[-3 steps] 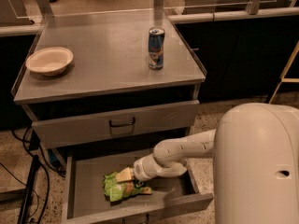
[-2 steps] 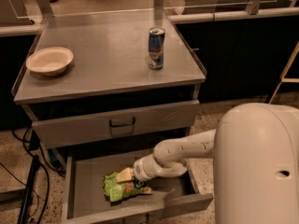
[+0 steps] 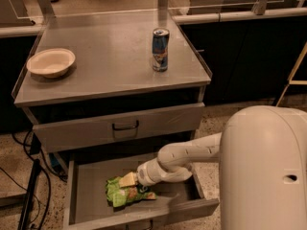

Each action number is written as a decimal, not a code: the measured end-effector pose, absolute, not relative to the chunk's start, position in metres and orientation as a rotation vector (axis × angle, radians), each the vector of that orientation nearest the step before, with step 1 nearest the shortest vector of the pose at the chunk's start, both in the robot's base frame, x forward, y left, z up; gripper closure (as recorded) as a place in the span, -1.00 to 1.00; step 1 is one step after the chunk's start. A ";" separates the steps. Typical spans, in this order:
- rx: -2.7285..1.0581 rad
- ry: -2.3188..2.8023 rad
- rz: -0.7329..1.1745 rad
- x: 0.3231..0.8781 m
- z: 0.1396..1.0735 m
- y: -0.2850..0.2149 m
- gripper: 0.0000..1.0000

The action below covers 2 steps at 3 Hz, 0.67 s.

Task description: Place green rice chip bag into middle drawer

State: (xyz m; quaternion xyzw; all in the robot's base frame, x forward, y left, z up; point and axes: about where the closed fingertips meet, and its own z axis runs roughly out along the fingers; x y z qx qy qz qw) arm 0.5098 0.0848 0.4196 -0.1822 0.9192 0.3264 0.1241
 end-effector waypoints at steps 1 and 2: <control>-0.531 2.680 0.952 0.510 0.420 0.085 -0.90; -0.532 2.680 0.952 0.510 0.420 0.085 -1.00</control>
Offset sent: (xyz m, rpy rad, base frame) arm 0.0000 0.0000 0.0000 0.0000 0.0000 0.0000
